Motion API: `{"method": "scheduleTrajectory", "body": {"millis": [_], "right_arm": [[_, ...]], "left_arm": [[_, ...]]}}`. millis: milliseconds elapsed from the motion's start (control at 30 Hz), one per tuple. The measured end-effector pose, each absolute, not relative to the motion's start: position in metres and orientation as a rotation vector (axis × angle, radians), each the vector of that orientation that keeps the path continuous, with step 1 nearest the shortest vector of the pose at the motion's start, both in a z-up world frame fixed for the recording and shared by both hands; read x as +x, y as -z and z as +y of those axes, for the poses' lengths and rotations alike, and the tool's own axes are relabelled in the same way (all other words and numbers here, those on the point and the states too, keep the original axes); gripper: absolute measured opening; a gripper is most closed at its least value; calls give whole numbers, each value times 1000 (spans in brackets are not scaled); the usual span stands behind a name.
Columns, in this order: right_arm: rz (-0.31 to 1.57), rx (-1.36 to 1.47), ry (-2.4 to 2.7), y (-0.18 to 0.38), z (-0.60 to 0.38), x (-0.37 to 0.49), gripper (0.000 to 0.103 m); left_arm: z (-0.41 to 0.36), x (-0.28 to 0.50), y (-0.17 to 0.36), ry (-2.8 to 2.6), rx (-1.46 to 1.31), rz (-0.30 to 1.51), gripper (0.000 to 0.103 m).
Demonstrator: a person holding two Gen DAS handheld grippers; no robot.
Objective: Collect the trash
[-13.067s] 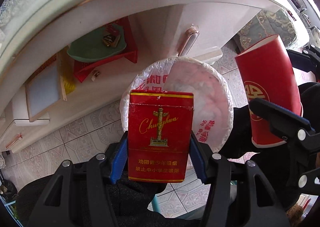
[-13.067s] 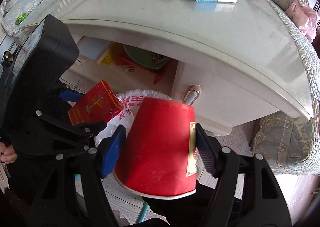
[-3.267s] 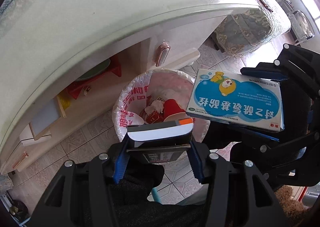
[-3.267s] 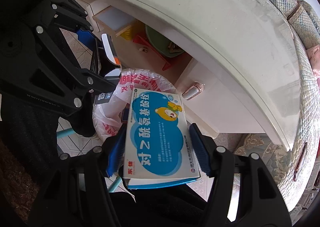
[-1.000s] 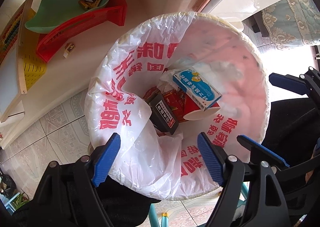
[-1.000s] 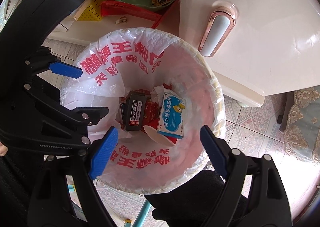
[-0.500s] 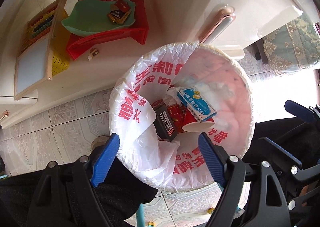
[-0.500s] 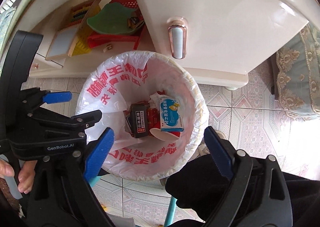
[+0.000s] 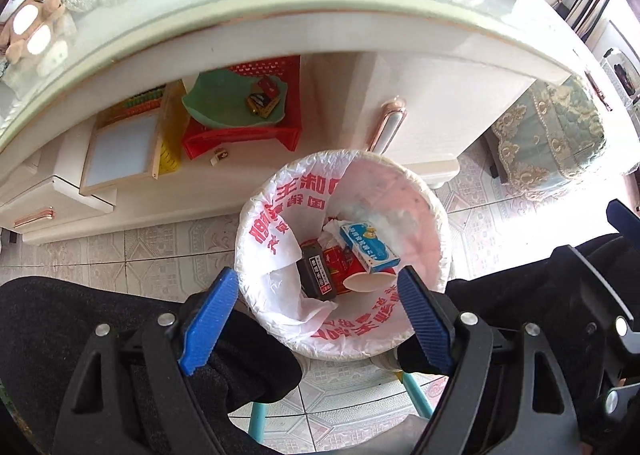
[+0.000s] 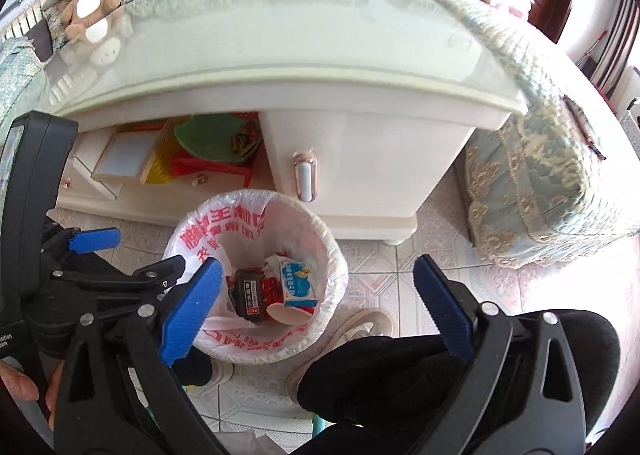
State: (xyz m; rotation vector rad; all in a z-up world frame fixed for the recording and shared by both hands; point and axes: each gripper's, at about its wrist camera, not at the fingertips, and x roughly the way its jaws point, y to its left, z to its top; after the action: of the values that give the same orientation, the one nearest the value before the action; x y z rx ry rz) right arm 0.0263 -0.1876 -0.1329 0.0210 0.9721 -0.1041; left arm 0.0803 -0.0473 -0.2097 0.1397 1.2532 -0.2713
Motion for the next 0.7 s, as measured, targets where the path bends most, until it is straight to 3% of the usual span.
{"method": "scheduleTrajectory", "body": {"millis": [367, 500, 700], "right_arm": [[620, -5, 232, 28, -190, -37, 97], [527, 30, 264, -3, -196, -56, 97], [427, 45, 284, -37, -197, -81, 97]], "left_arm": [[-47, 28, 81, 253, 75, 904, 86], [-46, 6, 37, 206, 70, 782, 94], [-44, -22, -14, 160, 71, 644, 96]]}}
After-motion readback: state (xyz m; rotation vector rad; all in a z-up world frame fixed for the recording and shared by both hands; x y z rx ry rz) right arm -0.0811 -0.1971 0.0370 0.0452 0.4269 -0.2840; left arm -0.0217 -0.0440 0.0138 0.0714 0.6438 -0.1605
